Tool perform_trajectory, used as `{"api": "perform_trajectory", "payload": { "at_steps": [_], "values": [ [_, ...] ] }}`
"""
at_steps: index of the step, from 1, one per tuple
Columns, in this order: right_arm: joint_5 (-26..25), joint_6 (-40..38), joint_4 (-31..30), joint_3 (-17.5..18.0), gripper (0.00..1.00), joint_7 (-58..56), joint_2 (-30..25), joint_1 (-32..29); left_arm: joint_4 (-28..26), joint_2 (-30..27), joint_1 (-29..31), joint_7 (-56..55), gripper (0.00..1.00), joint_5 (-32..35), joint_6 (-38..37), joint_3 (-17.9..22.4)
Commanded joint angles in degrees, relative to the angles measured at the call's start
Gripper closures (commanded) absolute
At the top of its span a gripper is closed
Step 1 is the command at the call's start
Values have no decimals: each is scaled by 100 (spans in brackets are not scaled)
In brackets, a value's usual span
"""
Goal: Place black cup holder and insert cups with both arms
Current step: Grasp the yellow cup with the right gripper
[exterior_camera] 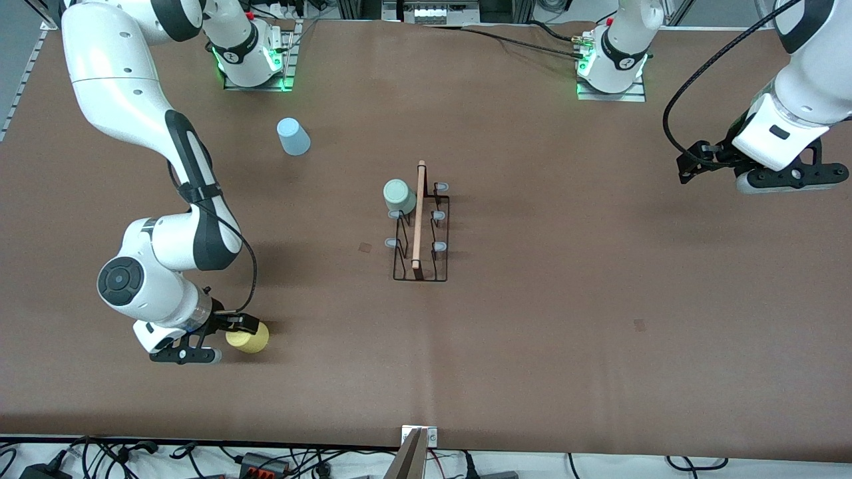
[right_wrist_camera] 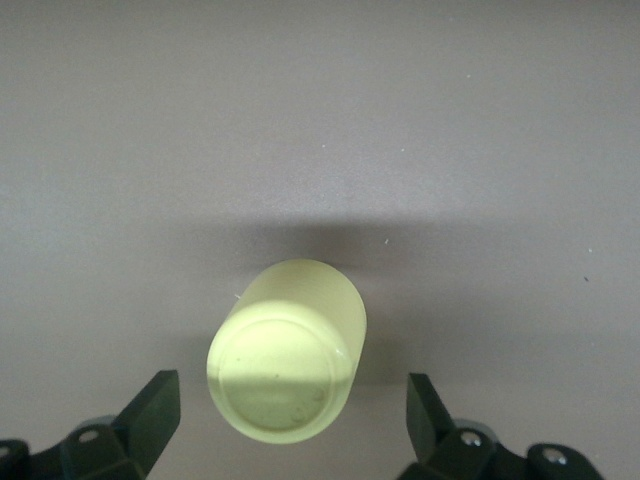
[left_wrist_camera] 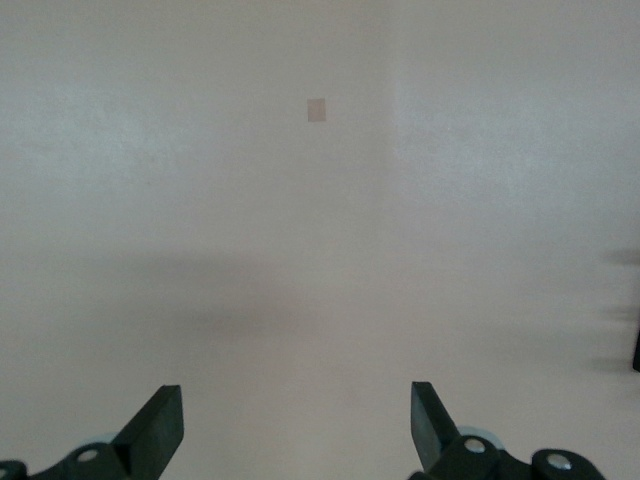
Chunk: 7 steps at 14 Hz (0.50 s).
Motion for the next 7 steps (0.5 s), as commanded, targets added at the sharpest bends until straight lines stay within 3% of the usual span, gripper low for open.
{"api": "perform_trajectory", "payload": {
  "at_steps": [1,7],
  "values": [
    [-27,75,213,43,0,-171,175,-13,160,77,25,56,0,-46,-70,-3],
    [-18,172,424,52,0,-171,368,5,177,85,33,73,0,-46,-70,6]
  ]
}}
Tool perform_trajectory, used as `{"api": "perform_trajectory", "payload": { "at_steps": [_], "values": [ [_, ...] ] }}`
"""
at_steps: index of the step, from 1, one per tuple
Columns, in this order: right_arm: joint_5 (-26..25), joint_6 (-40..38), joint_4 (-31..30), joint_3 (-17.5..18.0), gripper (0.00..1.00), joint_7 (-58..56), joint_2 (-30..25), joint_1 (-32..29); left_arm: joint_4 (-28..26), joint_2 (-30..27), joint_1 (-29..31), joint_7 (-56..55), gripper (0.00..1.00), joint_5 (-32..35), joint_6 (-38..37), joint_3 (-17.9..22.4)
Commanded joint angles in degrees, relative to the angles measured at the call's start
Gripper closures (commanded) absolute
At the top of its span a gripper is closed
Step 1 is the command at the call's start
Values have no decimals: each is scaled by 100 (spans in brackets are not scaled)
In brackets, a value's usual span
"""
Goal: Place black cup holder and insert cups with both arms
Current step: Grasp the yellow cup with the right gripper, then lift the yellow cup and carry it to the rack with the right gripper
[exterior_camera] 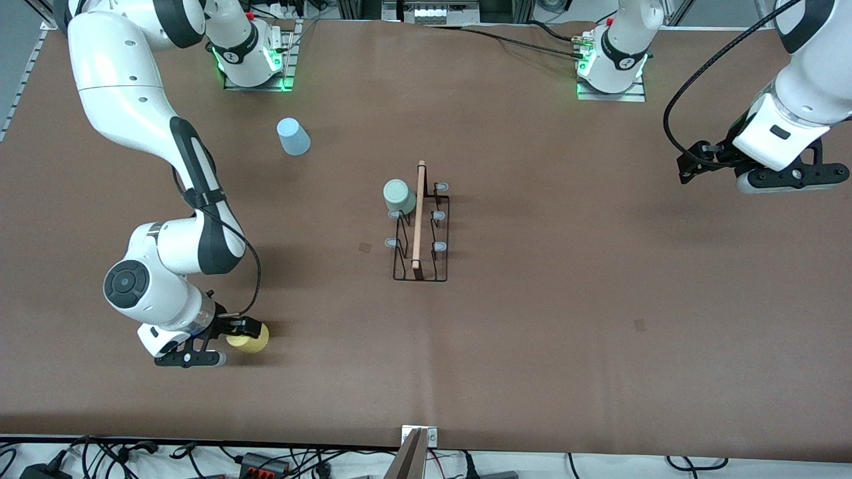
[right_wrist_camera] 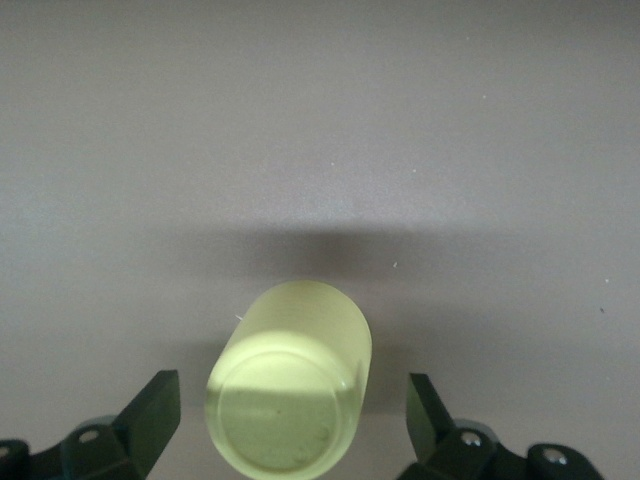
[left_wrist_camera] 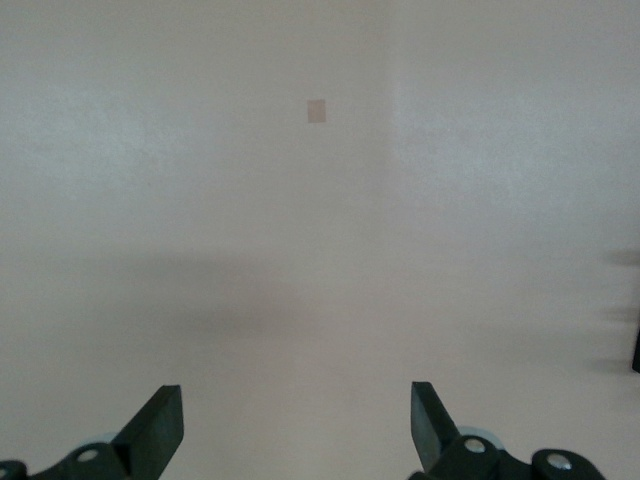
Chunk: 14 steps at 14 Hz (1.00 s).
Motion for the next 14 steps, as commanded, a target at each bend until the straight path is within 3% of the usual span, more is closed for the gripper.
{"api": "perform_trajectory", "payload": {
  "at_steps": [1,3,4,5,8,9,11,14],
  "values": [
    [-18,0,224,50,1,-107,151,-13,165,78,30,73,0,-46,-70,6],
    [-9,0,224,50,44,-116,142,-21,165,78,39,73,0,-46,-70,6],
    [-18,0,224,50,59,-125,134,-21,165,78,39,82,0,-46,-70,23],
    [-18,0,224,50,66,-133,125,-30,165,87,39,82,0,-46,-70,32],
    [0,-209,198,50,76,-134,38,-21,173,78,30,82,0,-38,-78,6],
    [17,-593,198,103,77,-125,-128,-21,165,78,30,73,0,-38,-78,6],
    [26,-1560,215,252,81,-90,-585,-13,165,70,30,73,0,-38,-96,6],
    [35,-2108,224,699,82,-20,-1060,-4,182,61,30,73,0,-38,-210,15]
  ]
}}
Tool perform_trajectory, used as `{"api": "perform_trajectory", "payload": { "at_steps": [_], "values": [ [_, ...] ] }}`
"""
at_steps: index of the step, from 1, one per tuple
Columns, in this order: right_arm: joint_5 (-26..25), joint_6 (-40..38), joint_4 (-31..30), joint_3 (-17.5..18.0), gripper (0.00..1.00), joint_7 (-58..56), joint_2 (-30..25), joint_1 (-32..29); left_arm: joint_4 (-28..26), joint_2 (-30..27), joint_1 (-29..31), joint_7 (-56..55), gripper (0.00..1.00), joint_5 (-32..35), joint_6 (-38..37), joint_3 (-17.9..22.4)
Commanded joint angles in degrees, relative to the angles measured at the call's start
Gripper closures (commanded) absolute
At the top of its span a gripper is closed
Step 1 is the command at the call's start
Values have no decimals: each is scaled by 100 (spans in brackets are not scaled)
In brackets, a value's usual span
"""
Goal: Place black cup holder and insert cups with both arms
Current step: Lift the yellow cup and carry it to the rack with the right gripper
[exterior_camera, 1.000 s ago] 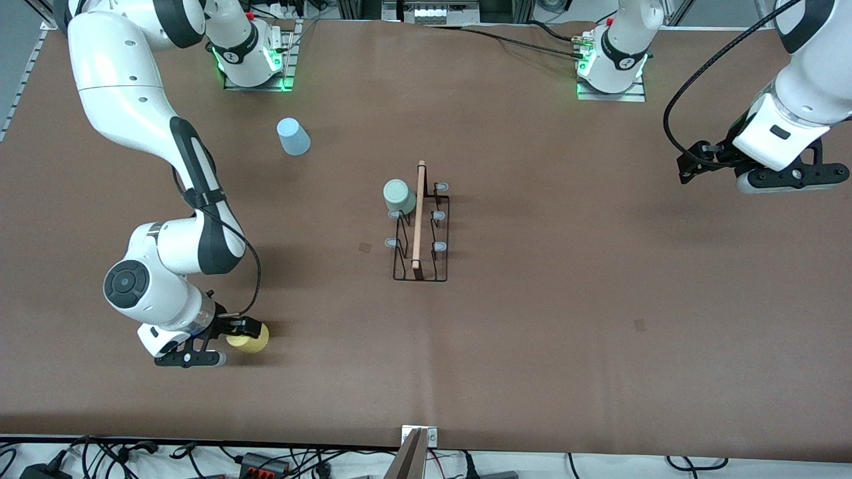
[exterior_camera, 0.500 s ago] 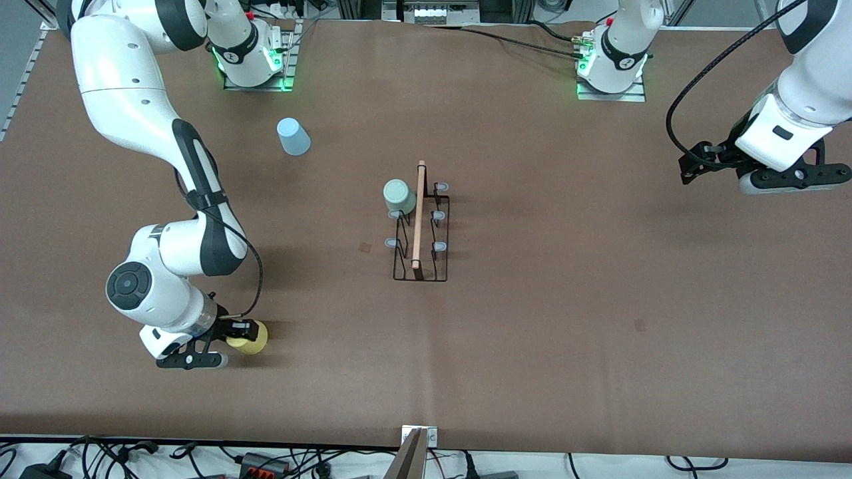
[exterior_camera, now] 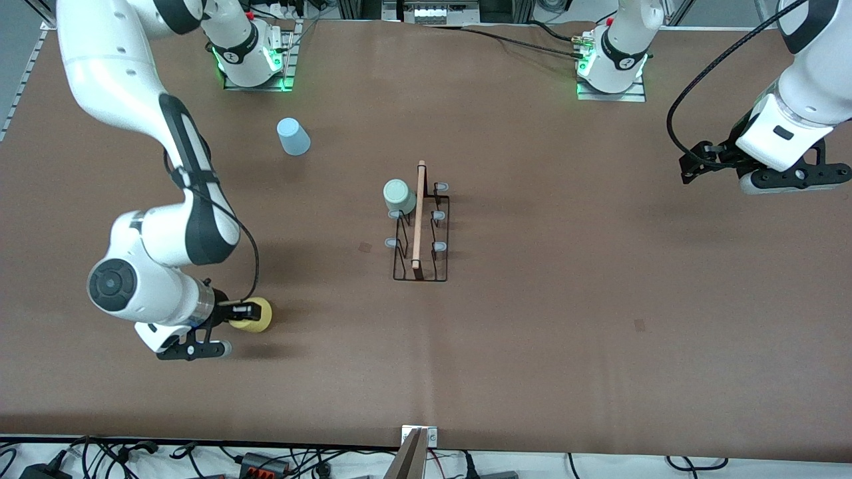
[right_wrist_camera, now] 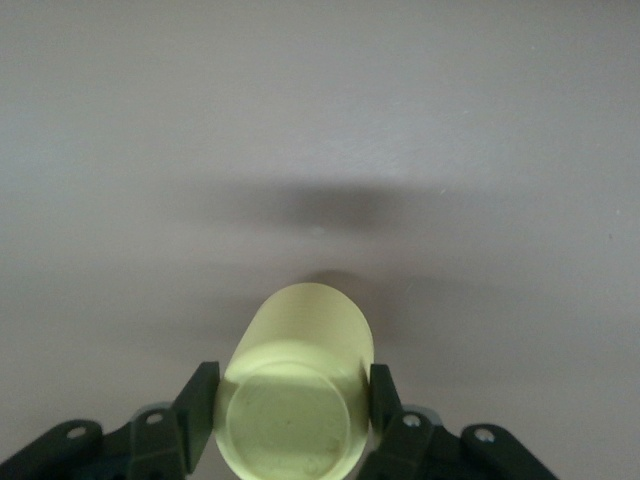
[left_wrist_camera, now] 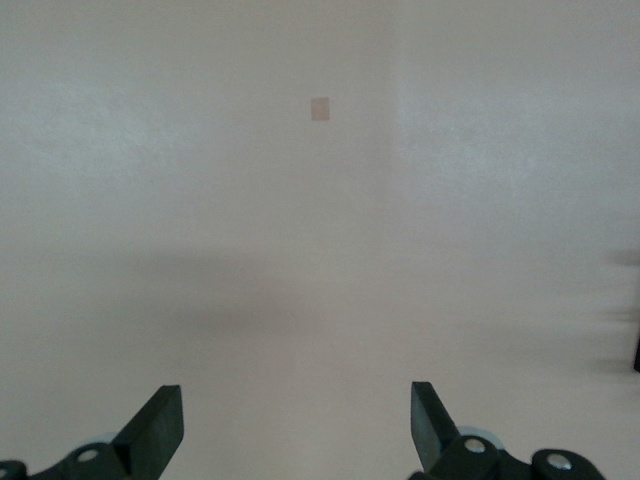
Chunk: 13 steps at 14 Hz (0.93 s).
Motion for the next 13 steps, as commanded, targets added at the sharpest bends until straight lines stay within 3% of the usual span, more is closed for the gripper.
{"api": "perform_trajectory", "payload": {
  "at_steps": [1,4,13],
  "values": [
    [29,-387,-144,456,82,80,-477,16,170,56,7,73,0,-38,-169,3],
    [-50,-441,-144,800,82,930,-548,454,276,82,7,82,0,-38,-248,12],
    [-261,-222,-135,774,82,2638,-619,1809,311,74,7,82,0,-38,-257,-6]
  ]
}}
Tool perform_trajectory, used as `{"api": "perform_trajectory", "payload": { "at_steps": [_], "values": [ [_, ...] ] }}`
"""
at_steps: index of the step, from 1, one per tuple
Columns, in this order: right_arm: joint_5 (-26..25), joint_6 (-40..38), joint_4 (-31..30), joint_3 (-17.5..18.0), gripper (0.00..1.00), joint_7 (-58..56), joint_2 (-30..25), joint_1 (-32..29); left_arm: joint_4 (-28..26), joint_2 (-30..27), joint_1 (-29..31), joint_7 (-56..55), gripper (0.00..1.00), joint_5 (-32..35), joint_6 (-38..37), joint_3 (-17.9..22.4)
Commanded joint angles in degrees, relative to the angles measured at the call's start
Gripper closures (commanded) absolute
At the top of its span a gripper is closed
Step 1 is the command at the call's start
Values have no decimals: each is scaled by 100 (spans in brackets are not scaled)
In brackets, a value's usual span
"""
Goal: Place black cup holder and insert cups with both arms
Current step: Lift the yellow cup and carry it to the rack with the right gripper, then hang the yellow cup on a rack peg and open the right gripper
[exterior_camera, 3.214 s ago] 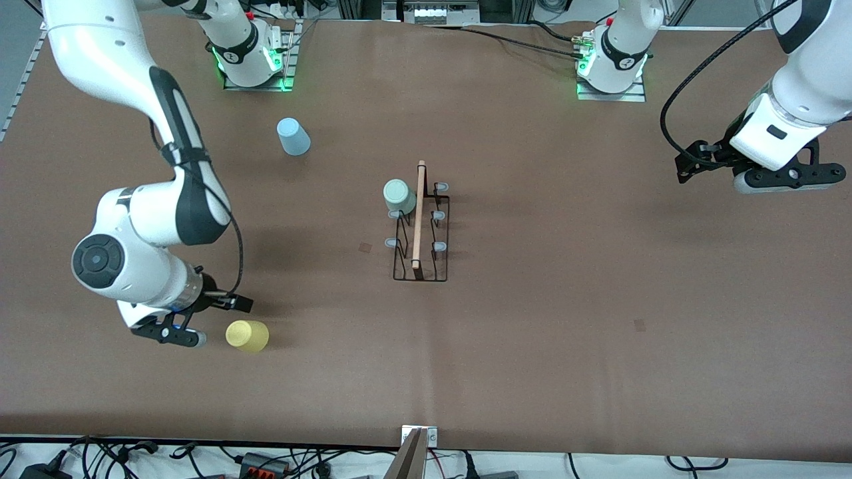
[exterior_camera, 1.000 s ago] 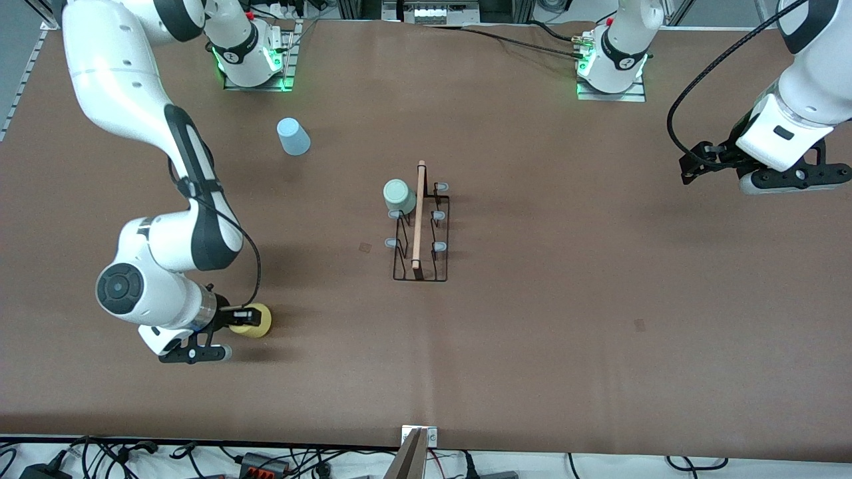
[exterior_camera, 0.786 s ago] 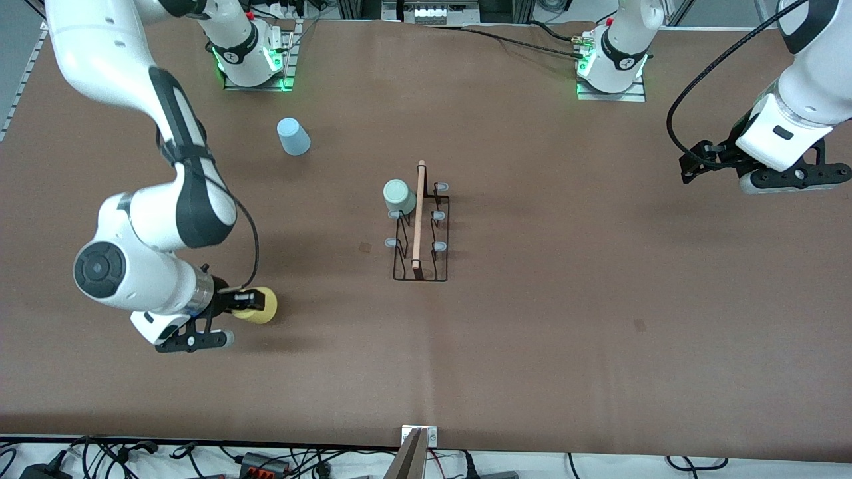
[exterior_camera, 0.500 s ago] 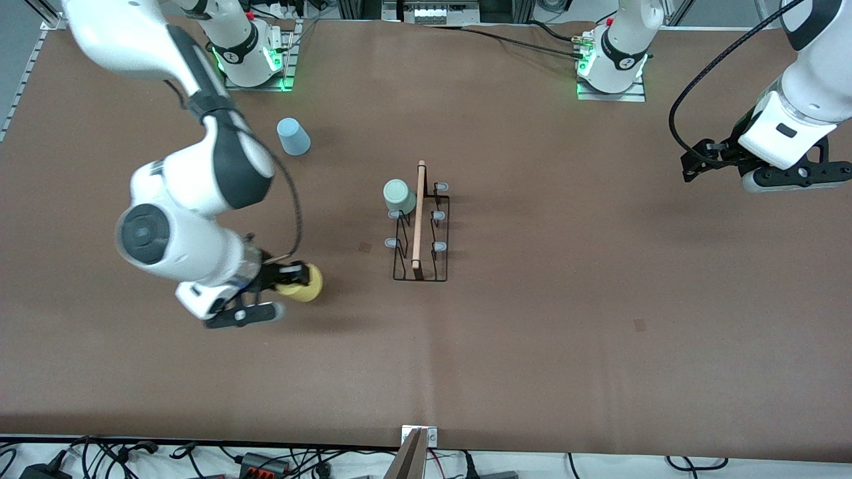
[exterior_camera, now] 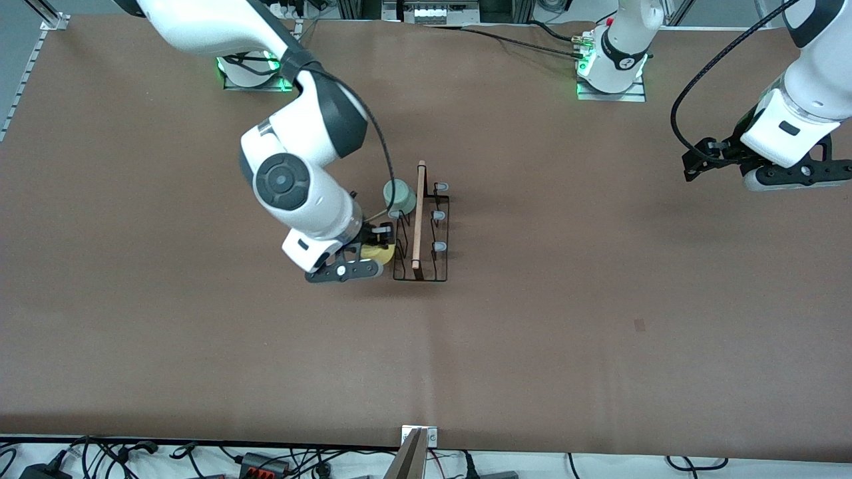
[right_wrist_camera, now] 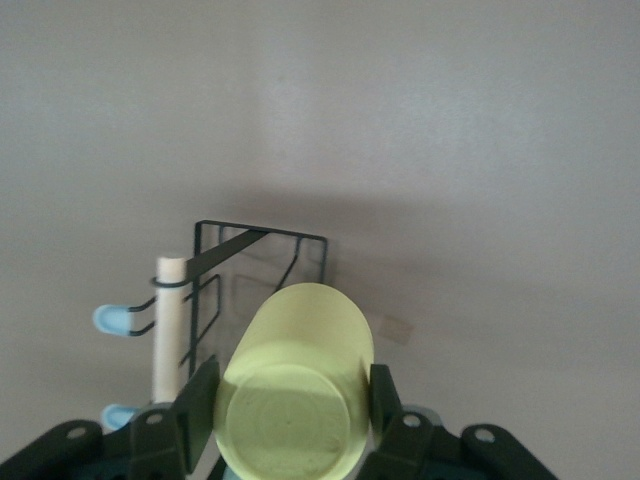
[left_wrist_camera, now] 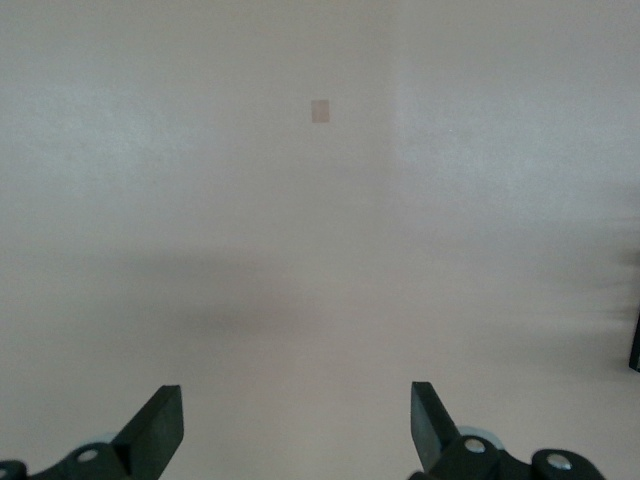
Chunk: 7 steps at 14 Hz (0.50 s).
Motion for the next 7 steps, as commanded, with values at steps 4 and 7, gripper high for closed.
{"api": "perform_trajectory", "payload": {
  "at_steps": [4,7],
  "values": [
    [-437,141,-92,-21,82,334,43,251,177,80,8,77,0,-38,-157,-3],
    [-587,386,-92,-21,82,369,210,251,177,80,8,77,0,-38,-157,-3]
  ]
}}
